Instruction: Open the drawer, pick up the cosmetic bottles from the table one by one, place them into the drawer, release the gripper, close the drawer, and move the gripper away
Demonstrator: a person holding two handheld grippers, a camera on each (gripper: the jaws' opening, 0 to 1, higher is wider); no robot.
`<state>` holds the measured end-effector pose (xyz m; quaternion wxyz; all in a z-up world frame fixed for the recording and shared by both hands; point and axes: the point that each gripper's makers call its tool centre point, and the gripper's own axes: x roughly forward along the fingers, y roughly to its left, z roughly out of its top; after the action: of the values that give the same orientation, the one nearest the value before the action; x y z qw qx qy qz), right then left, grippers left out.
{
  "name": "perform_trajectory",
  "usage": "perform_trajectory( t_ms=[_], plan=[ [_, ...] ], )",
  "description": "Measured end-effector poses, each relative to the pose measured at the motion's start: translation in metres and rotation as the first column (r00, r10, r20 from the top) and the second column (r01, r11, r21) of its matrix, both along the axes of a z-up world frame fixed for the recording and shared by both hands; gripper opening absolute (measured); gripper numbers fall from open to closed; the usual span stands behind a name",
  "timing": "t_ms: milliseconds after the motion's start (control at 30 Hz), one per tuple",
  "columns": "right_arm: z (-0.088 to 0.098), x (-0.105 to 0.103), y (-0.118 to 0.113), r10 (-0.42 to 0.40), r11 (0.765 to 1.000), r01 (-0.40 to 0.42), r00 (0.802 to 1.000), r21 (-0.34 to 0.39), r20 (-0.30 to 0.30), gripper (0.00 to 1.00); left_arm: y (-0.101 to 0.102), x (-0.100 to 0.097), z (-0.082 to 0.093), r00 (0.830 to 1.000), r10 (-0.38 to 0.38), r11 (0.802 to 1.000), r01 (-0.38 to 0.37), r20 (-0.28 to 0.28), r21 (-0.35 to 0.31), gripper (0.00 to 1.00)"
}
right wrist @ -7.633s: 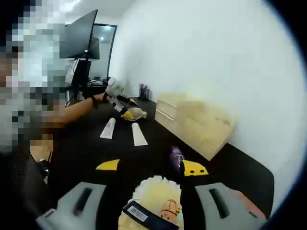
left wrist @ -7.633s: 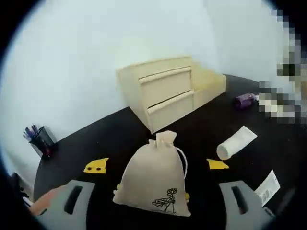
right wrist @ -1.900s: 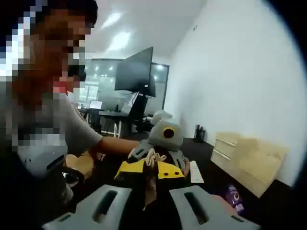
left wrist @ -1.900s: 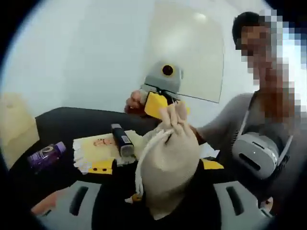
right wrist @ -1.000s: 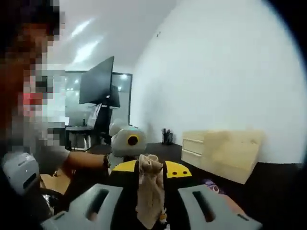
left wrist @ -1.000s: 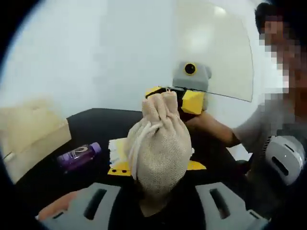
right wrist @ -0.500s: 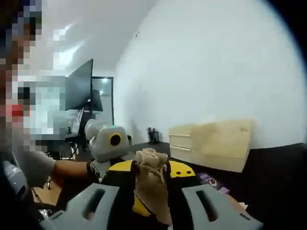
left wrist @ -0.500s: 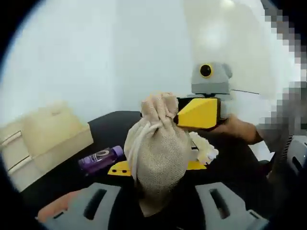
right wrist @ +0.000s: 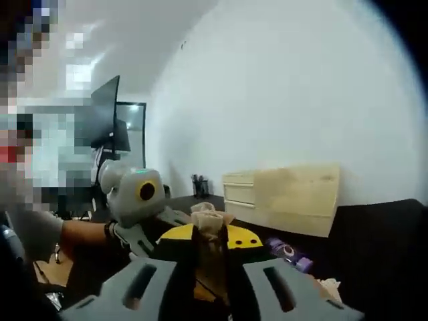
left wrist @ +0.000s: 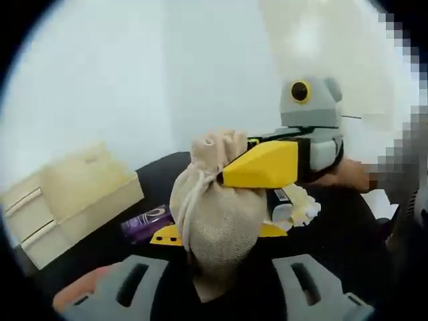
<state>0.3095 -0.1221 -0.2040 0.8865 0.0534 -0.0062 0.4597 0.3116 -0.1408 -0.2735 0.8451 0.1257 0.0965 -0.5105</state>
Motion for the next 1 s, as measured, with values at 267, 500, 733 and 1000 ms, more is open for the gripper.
perform_trajectory(
  t_ms=[267,500,733,1000],
  plan=[
    [0.005,0.020,-0.001,-0.043,0.999,0.045,0.994,0.018,-0.104,0.08,0.011,0.016,0.005,0.998,0.063,0.998,-0.063,-0.012,-0.003,0.41],
    [0.008,0.037,0.007,-0.087,0.993,0.078,0.991,-0.087,-0.100,0.08,0.041,0.044,0.005,0.990,0.138,0.990,-0.138,-0.019,-0.008,0.49],
    [0.037,0.062,0.012,-0.125,0.978,0.118,0.992,-0.172,-0.032,0.09,0.061,0.059,0.013,0.981,0.192,0.980,-0.193,-0.025,-0.039,0.50],
    [0.060,0.073,0.012,-0.173,0.966,0.169,0.985,-0.198,-0.003,0.09,0.088,0.090,0.037,0.955,0.297,0.955,-0.297,0.018,0.002,0.49]
  ],
)
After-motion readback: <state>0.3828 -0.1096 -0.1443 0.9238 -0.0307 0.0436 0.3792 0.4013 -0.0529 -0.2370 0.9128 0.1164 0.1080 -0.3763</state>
